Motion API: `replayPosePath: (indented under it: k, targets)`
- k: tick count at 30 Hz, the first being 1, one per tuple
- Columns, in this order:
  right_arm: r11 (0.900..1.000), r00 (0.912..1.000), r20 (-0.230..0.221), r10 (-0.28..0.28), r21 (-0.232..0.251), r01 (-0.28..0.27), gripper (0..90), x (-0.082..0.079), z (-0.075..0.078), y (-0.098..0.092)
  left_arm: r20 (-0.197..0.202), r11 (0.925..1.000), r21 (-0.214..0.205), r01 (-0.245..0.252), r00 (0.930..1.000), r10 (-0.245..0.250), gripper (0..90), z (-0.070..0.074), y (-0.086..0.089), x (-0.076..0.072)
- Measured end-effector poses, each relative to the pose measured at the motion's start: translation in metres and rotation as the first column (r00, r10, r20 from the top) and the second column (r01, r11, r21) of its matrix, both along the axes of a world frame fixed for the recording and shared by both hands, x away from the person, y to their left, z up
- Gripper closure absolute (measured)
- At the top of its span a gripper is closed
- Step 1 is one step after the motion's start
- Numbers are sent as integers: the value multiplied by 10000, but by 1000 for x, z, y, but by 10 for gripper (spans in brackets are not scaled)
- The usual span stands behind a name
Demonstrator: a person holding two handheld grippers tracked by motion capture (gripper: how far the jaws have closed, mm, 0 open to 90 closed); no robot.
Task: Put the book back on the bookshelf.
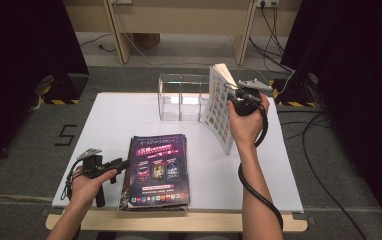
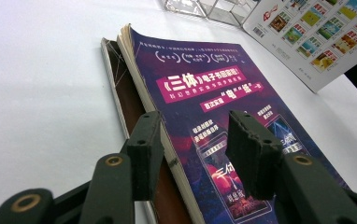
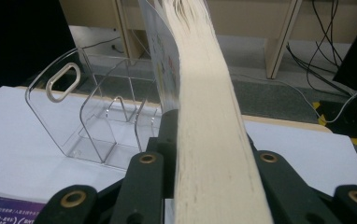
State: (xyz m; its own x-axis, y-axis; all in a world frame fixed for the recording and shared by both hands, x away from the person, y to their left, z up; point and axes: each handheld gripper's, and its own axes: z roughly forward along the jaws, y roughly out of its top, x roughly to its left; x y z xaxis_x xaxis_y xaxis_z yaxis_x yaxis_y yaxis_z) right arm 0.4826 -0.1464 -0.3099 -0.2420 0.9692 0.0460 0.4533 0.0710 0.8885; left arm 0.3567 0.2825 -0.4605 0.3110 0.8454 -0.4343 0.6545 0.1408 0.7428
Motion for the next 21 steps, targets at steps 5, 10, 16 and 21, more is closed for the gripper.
replayPosePath:
  k: [5,10,16,21]
  targets:
    - [9998,10000,36,18,207,-18,742,1,3,-2,-11,10000,-15,-43,10000,43,545,0,1,0]
    - [9994,9999,61,-131,322,129,743,2,4,2,20,10000,-44,-75,10000,75,545,1,1,0]
    - [9990,9991,333,-279,358,267,743,6,8,10,58,9999,-53,-107,9999,107,546,1,3,0]
    - [9987,9988,382,-315,424,299,743,9,10,13,60,9998,-93,-153,9999,153,547,2,4,0]
